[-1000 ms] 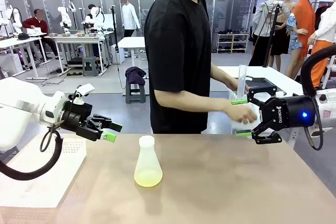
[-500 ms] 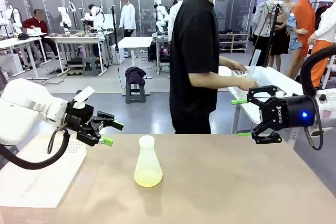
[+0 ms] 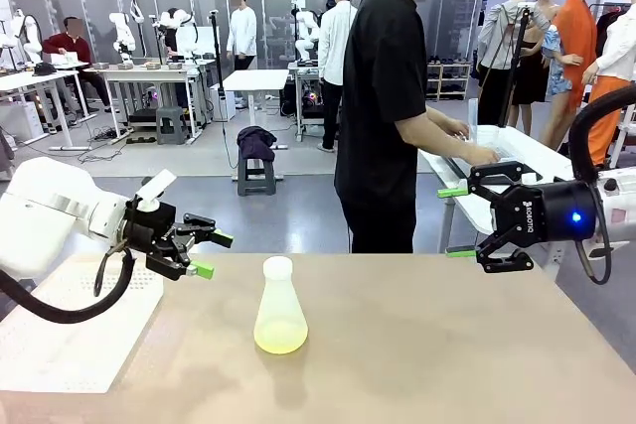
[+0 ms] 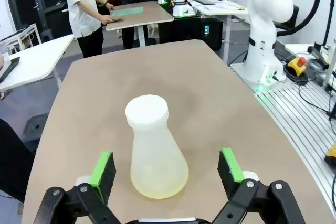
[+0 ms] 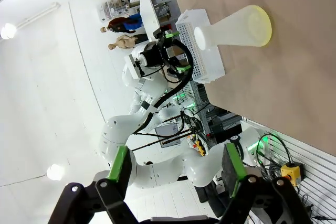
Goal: Prepare the solutions needed for the experiment.
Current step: When the human places the Big flask in the center of the table, pick up the Big flask and place it in the left Organizing basket.
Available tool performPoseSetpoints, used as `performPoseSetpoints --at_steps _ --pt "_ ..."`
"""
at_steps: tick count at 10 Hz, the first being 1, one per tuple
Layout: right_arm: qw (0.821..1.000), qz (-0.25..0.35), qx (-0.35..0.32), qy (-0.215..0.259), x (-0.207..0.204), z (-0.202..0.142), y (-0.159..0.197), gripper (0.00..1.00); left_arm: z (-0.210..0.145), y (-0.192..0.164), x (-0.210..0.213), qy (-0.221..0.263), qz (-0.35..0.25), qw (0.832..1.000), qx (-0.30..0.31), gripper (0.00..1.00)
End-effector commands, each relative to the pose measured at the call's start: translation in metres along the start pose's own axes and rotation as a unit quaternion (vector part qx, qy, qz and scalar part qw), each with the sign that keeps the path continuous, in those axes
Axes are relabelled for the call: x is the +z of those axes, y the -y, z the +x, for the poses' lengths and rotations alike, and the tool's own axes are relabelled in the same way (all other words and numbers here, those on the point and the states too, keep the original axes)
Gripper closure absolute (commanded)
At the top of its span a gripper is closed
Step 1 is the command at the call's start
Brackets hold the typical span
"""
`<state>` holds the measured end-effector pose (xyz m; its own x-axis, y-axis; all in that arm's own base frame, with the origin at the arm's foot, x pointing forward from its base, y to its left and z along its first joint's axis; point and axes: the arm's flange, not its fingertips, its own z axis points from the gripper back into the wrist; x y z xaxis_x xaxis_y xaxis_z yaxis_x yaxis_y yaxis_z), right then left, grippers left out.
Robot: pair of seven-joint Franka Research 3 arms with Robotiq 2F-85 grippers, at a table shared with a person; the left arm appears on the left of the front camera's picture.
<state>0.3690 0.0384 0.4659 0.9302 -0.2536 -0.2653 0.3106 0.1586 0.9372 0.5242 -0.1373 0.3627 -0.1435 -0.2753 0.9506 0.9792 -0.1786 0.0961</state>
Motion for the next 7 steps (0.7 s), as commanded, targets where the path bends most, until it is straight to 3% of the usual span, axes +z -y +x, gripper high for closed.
performPoseSetpoints --at_steps 1,2,4,7 --pt "1.000 0.006 -0.003 0.002 0.000 -0.001 -0.002 0.13 -0.005 -0.007 -0.011 -0.015 -0.013 1.000 0.018 0.00" --pt "1.000 0.006 -0.003 0.002 0.000 -0.001 -0.002 0.13 -0.008 -0.012 -0.027 -0.012 -0.037 0.999 0.023 0.00" --pt "1.000 0.006 -0.003 0.002 0.000 -0.001 -0.002 0.13 -0.005 -0.022 -0.047 0.050 -0.056 0.997 0.010 0.00" --pt "1.000 0.006 -0.003 0.002 0.000 -0.001 -0.002 0.13 -0.011 -0.025 -0.057 0.064 -0.053 0.996 0.025 0.00"
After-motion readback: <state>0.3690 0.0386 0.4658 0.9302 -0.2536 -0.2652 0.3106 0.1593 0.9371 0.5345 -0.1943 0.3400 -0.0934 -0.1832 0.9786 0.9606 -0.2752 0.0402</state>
